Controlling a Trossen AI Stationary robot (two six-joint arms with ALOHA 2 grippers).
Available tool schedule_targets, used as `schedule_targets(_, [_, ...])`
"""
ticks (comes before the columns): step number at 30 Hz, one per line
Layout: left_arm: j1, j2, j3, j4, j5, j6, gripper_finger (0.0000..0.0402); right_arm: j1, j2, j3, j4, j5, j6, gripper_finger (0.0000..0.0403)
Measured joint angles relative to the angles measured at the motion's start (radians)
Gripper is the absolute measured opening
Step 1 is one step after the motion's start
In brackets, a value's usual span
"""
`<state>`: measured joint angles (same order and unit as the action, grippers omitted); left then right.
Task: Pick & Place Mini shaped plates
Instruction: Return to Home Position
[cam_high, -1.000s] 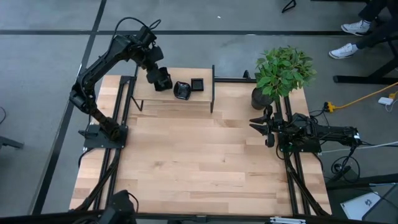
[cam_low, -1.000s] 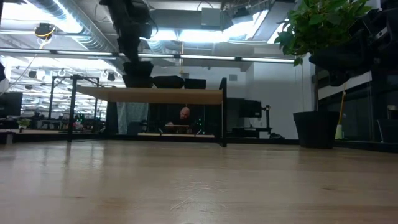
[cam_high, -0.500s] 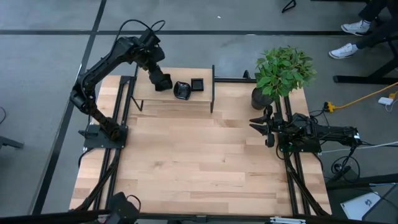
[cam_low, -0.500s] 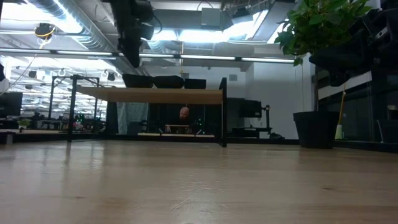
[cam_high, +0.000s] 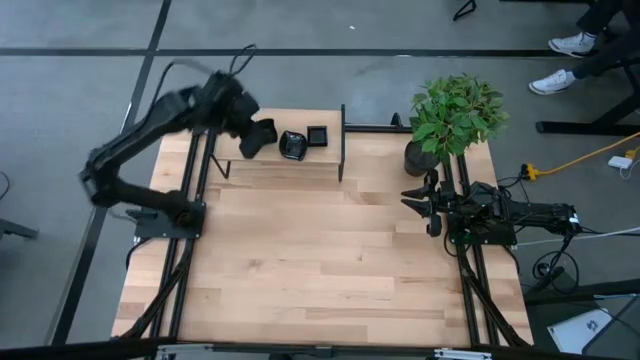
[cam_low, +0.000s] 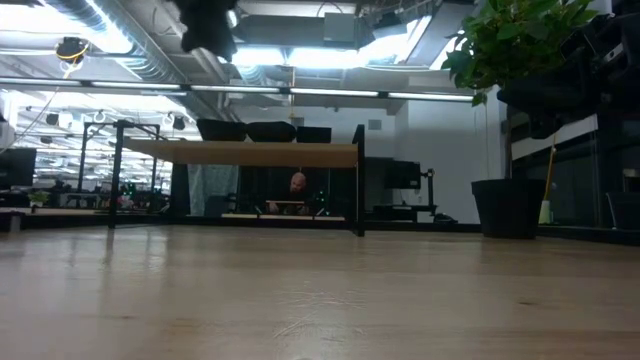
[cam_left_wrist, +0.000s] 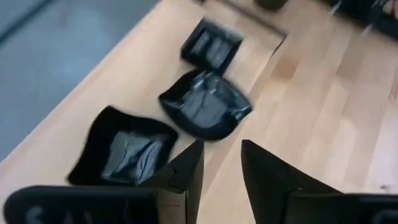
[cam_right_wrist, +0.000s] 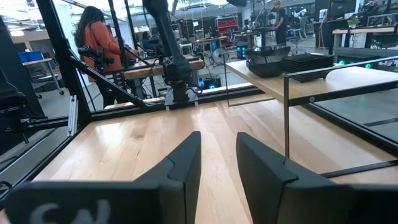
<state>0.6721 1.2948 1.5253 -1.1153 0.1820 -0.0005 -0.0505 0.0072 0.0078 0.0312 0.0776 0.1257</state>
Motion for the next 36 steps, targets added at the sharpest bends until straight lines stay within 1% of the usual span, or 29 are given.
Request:
schedule_targets(3, [-0.083, -0.152, -0.188, 0.177, -0.053, -0.085, 0.0101, 0.000, 0.000, 0.000, 0.000, 0.000, 0.000, 0.0103])
schedule_targets(8, [-0.209, -0.362, -0.508, 0.497, -0.063, -0.233, 0.0099, 0.000, 0.000, 0.000, 0.000, 0.000, 0.000, 0.0103])
schedule_targets(11, [-0.284, -0.436, -0.670, 0.664, -0.066, -0.302, 0.0101, 0.000, 0.000, 0.000, 0.000, 0.000, 0.000, 0.0103])
schedule_targets(14, [-0.346, -0.472, -0.798, 0.774, -0.064, -0.372, 0.0102, 0.000, 0.000, 0.000, 0.000, 0.000, 0.000, 0.0103])
schedule_targets(16, [-0.378, -0.480, -0.866, 0.804, -0.065, -0.403, 0.0101, 0.000, 0.000, 0.000, 0.000, 0.000, 0.000, 0.0103])
schedule_targets(20, [-0.423, -0.479, -0.964, 0.802, -0.066, -0.410, 0.0098, 0.000, 0.000, 0.000, 0.000, 0.000, 0.000, 0.0103])
schedule_targets(23, [-0.455, -0.481, -1.031, 0.802, -0.069, -0.447, 0.0100, 0.000, 0.000, 0.000, 0.000, 0.000, 0.000, 0.0103])
schedule_targets(27, [-0.485, -0.503, -1.132, 0.909, -0.140, -0.435, 0.0102, 0.000, 0.000, 0.000, 0.000, 0.000, 0.000, 0.0103])
schedule_targets(30, [-0.482, -0.534, -1.207, 1.003, -0.084, -0.405, 0.0100, 0.000, 0.000, 0.000, 0.000, 0.000, 0.000, 0.0103])
schedule_targets(33, [-0.441, -0.587, -1.272, 1.117, -0.039, -0.381, 0.0098, 0.000, 0.000, 0.000, 0.000, 0.000, 0.000, 0.0103])
schedule_targets(36, [-0.409, -0.639, -1.328, 1.231, -0.018, -0.310, 0.0099, 0.000, 0.000, 0.000, 0.000, 0.000, 0.000, 0.0103])
